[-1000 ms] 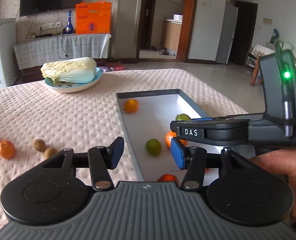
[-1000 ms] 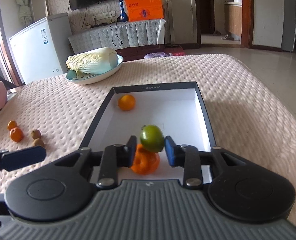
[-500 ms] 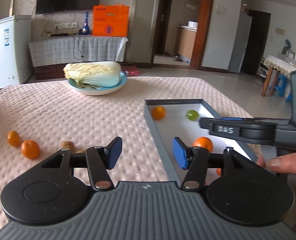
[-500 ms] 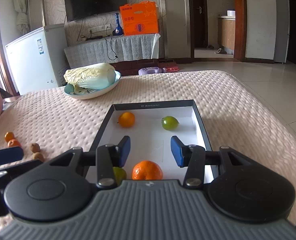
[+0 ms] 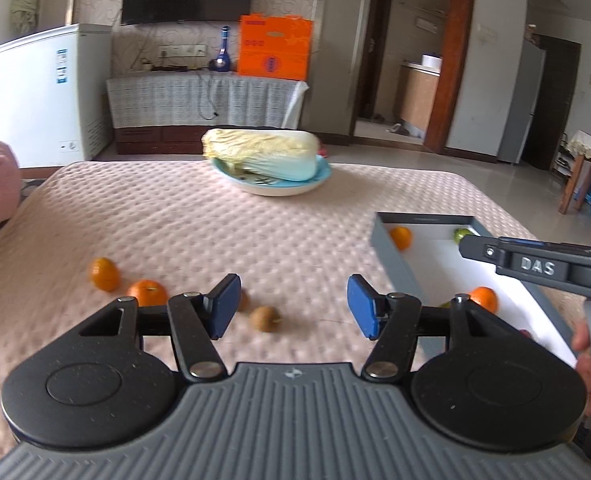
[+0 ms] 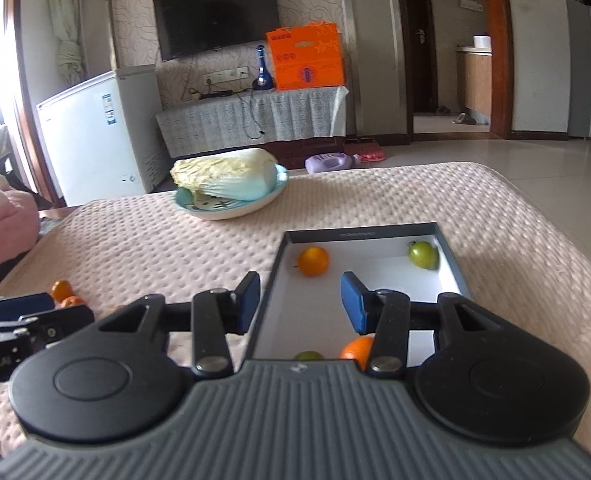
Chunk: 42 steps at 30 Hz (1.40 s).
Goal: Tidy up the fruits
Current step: 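Move both open tools back from the box to the fruits on the bed, then grasp the brown kiwi with the right tool while the left grasps an orange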
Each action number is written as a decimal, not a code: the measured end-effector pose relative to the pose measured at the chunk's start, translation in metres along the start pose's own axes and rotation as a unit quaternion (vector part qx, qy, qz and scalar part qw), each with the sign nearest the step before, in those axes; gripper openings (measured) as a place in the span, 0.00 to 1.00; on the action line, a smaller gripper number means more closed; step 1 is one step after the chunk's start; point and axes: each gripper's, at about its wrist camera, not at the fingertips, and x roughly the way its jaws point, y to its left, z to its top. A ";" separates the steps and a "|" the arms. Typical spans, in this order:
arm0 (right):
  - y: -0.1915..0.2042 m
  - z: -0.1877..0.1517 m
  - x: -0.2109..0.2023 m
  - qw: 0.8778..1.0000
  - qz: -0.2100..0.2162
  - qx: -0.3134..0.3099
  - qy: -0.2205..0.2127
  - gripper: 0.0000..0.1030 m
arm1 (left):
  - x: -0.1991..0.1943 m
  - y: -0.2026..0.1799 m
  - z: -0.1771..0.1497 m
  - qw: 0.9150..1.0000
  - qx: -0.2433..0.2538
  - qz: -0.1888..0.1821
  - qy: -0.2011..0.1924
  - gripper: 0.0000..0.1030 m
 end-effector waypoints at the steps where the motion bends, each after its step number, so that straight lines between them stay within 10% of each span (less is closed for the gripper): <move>1: 0.004 0.000 0.000 1.000 0.005 -0.003 0.000 0.46 | -0.001 0.005 0.000 1.000 -0.002 0.004 -0.001 0.63; 24: 0.122 -0.028 0.039 0.993 0.094 -0.050 0.059 0.46 | -0.033 0.113 -0.006 0.995 -0.060 0.074 -0.010 0.63; 42: 0.148 -0.049 0.088 0.990 0.059 -0.069 0.107 0.30 | -0.033 0.131 -0.010 0.996 -0.068 0.063 -0.003 0.63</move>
